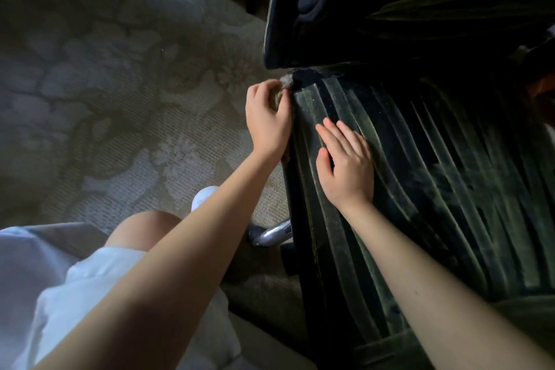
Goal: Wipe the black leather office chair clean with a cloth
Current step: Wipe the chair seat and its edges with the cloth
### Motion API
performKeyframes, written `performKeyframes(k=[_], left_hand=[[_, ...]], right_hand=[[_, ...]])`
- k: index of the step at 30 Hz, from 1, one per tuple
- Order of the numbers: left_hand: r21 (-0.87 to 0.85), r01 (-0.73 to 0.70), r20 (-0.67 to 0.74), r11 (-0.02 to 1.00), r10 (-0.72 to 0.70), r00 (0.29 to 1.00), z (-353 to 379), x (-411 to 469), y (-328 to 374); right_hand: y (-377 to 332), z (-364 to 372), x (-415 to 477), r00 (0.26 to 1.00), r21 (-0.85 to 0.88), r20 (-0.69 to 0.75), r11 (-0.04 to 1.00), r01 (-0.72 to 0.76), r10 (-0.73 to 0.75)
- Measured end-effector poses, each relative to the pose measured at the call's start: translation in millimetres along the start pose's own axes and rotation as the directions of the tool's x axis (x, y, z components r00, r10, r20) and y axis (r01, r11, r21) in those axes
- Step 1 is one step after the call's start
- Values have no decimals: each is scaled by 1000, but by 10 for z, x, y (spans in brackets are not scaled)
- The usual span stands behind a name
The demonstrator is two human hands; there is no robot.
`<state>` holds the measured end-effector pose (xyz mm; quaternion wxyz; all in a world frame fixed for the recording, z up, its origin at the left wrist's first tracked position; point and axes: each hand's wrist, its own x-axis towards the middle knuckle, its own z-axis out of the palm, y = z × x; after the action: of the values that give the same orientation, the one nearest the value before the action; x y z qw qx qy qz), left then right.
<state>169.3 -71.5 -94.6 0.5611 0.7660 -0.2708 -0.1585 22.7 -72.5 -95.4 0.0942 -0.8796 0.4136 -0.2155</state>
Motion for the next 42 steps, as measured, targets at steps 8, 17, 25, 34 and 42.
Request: performKeyframes(k=[8, 17, 25, 34, 42], left_hand=[[37, -41, 129, 998, 36, 991, -170, -348, 33], [121, -145, 281, 982, 106, 954, -391, -815, 80], [111, -85, 452, 990, 26, 892, -676, -1049, 139], [99, 113, 120, 989, -124, 985, -339, -160, 375], [325, -278, 272, 904, 193, 943, 128, 441, 126]], right_hand=[[-13, -14, 18, 1000, -10, 8, 1000, -2, 2], [-21, -25, 26, 1000, -7, 29, 1000, -10, 10], [-48, -181, 51, 984, 120, 154, 987, -105, 86], [210, -402, -132, 947, -55, 276, 986, -155, 164], [287, -311, -209, 964, -62, 205, 985, -162, 171]])
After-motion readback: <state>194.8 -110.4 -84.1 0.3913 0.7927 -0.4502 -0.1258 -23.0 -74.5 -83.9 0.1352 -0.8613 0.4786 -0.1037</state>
